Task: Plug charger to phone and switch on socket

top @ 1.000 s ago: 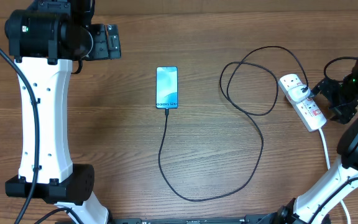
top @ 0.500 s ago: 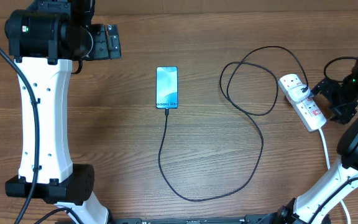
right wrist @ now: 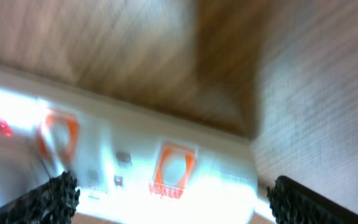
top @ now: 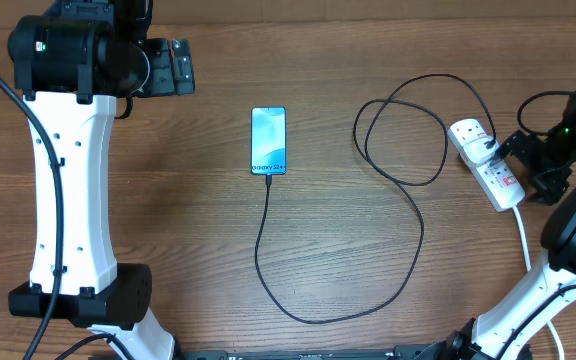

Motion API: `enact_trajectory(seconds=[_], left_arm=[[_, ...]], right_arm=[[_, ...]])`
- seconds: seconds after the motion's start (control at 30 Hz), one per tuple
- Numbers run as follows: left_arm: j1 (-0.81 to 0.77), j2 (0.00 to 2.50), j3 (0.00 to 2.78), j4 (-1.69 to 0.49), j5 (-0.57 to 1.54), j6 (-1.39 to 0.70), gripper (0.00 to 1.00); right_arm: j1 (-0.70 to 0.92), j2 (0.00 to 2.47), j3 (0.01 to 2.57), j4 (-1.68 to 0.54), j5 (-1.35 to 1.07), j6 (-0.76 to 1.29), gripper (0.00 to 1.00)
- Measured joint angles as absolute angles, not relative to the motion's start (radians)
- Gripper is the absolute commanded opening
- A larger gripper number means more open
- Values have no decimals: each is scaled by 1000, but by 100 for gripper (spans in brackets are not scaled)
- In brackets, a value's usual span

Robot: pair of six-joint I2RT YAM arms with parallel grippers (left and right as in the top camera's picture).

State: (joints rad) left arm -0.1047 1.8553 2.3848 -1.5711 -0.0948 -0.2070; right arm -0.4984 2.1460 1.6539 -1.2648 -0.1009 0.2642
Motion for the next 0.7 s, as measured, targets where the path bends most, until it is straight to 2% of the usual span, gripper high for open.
enact_trajectory(seconds=[0.2,0.47,0.7], left_arm=[[-105,1855,2385,-1571,-95,-207,100],[-105,1855,2385,-1571,-95,-207,100],[-105,1855,2385,-1570,-95,-207,100]], right_arm=[[-499,2080,1735,-1366,-101,265,100],[-484,1672,1762,-1463,-101,269,100],[-345,1340,1737,-1480,-102,271,100]])
